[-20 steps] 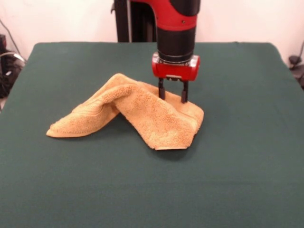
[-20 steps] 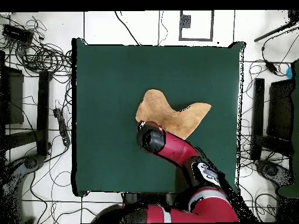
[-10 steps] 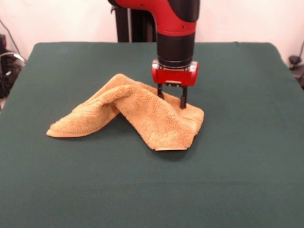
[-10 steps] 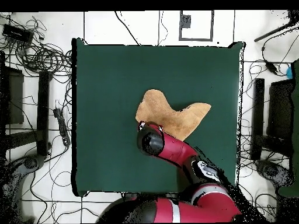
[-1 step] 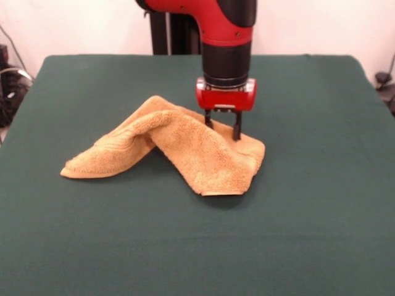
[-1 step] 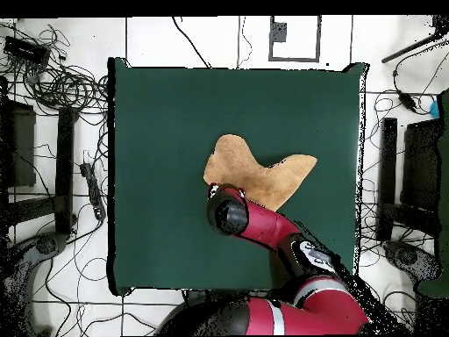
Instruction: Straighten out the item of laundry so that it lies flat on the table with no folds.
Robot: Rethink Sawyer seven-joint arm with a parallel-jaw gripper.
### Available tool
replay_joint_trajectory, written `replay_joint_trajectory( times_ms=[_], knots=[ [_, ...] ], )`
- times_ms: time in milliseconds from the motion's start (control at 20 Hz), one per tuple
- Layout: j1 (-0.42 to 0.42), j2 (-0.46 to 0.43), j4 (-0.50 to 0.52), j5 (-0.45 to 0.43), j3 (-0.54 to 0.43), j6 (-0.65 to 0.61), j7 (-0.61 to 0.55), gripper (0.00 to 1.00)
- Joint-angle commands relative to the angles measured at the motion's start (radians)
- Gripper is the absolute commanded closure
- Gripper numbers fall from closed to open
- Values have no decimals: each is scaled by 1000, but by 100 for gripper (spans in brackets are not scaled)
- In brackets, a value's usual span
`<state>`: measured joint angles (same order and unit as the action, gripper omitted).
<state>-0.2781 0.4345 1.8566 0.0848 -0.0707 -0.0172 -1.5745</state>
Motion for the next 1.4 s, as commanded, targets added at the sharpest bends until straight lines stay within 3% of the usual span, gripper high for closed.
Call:
replay_joint_trajectory(
  times_ms=[50,1400],
  knots=[
    [8,-169,-60,-36,-160,76,-158,100],
    [-29,-176,-40,7,-245,-43,-171,100]
  ],
)
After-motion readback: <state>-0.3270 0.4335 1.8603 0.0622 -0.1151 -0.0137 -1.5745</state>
